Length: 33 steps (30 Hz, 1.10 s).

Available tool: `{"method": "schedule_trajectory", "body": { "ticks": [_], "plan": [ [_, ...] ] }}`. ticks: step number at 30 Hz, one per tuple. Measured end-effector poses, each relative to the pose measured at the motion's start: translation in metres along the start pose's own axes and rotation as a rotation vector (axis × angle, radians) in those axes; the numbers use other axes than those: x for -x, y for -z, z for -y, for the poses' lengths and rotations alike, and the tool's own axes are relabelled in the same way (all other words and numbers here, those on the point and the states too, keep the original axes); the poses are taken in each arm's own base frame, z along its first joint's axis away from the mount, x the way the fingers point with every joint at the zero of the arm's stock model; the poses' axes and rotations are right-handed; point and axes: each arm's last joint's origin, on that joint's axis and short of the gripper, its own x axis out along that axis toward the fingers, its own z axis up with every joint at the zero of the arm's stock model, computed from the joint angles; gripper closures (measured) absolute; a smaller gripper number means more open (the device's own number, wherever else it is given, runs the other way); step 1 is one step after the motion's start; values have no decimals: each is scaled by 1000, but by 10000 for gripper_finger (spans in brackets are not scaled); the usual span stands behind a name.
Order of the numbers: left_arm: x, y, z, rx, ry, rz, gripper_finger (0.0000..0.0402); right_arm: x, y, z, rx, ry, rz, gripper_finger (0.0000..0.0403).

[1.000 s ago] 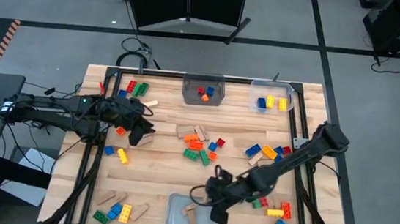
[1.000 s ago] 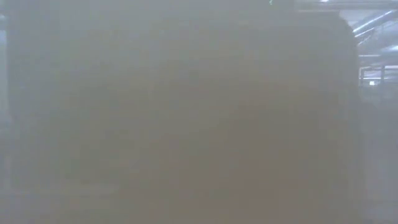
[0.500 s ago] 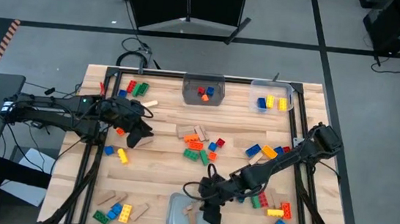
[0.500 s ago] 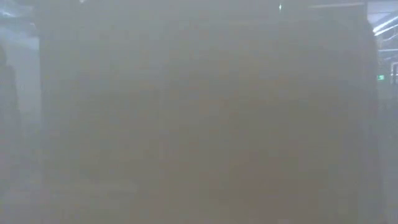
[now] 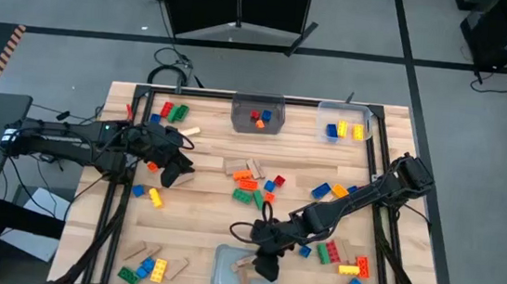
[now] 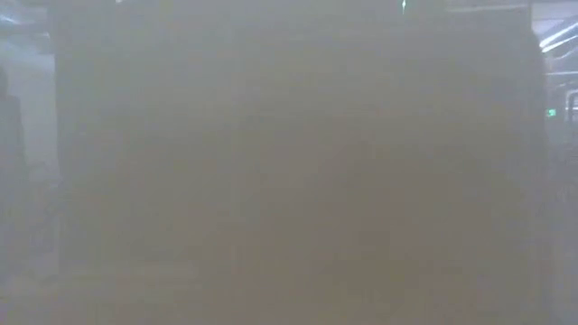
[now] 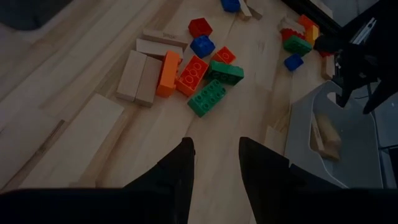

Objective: Sort blocks by size
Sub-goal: Put the brown block into the gray bin, then put the small orange game piece into the black bin

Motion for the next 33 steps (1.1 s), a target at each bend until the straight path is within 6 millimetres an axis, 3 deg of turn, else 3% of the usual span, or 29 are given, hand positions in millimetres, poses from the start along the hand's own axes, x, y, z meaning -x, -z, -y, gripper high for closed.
{"method": "schedule_trajectory", "body": {
  "ticks": [4,14,18,27,33],
  "plan": [
    [0,0,0,0,0,0,264,7,-3,8,18,42,-30,234],
    [0,-1,-1,1,-36,27,264,44,-21,55,35,397,-44,215],
    [0,-2,-1,1,-45,45,264,45,-24,76,71,488,-96,190],
    [0,-3,-1,1,-67,62,264,33,-23,117,152,495,-77,112],
    [0,-3,-2,1,-85,72,264,27,-21,142,158,493,-32,94]
  ]
}}
